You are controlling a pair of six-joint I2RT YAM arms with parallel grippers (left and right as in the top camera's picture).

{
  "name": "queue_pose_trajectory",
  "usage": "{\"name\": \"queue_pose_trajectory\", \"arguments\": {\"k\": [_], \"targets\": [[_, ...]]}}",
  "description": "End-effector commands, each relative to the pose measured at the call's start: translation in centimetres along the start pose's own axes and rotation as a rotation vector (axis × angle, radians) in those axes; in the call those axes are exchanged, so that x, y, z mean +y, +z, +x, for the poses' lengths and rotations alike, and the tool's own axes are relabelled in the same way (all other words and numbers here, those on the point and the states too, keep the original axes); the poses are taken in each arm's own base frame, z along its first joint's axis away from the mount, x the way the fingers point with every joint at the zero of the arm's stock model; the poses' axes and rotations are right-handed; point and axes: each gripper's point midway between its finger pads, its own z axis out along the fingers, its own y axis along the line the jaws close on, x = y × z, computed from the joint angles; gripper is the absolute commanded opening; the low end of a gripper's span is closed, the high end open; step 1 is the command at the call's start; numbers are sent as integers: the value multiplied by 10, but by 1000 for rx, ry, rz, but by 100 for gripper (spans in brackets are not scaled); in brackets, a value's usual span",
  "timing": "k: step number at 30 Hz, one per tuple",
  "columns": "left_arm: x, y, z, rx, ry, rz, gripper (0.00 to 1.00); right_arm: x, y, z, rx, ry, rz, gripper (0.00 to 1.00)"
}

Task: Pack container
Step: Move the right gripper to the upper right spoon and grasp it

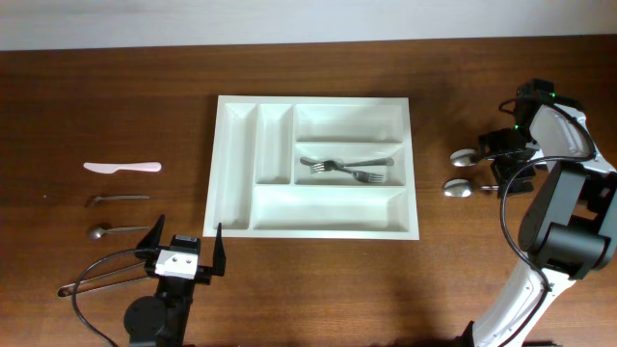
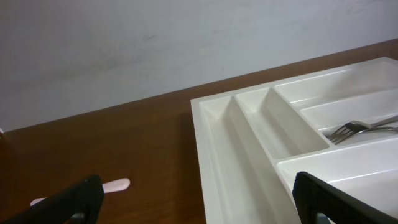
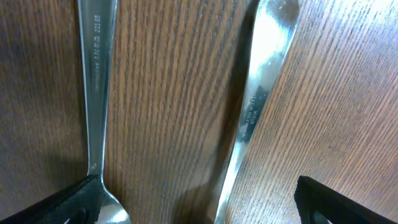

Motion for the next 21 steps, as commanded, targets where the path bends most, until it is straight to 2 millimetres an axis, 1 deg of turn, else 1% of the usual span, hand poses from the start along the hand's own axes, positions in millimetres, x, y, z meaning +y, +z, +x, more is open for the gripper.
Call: {"name": "queue_pose_trajectory", "arguments": {"k": [1, 4, 7, 12, 16, 21], "targets": [[2, 0, 2, 2, 15, -10, 99, -2, 6, -1, 5, 55, 12, 99], [2, 0, 2, 2, 15, -10, 99, -7, 9, -5, -21, 53, 35, 99], [2, 0, 2, 2, 15, -10, 99, -11, 12, -5, -14, 58, 44, 99], [2, 0, 2, 2, 15, -10, 99, -22, 22, -7, -3, 76, 61, 99], [2, 0, 2, 2, 15, -10, 99, -25, 23, -16, -15, 49, 59, 99], [2, 0, 2, 2, 15, -10, 99, -28, 27, -17, -23, 52, 66, 99]]}}
